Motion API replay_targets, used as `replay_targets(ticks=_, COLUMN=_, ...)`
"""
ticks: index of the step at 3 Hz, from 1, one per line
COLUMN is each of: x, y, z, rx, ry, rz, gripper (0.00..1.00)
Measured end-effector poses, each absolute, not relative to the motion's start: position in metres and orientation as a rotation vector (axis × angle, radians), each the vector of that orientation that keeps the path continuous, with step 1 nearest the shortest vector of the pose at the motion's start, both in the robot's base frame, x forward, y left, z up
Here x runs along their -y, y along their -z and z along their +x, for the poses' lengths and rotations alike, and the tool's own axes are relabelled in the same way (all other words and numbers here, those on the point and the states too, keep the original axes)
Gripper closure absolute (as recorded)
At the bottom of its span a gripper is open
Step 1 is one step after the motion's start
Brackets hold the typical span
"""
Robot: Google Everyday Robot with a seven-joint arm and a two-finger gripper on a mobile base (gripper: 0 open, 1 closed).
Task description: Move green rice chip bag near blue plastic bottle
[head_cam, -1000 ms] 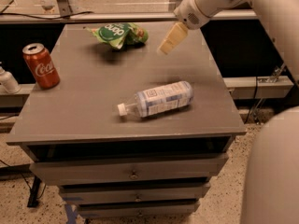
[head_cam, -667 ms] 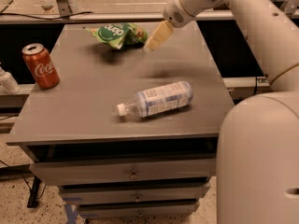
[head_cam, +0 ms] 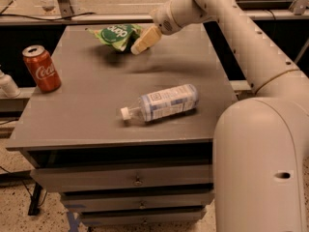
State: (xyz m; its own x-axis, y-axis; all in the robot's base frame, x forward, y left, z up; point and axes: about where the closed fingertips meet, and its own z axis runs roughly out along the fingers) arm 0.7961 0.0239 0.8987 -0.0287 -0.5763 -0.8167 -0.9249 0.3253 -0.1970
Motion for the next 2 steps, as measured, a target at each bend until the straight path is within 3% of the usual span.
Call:
replay_targets(ticks=1, x=-0.046, y=-0.892, z=0.814, rx=-1.645, ry=-0.551, rz=-1.292, gripper=0.0)
replay_targets(ticks=2, x=-0.063, y=-0.886, z=0.828, rx=-1.61, ry=-0.571, rz=-1.273, gripper=0.17)
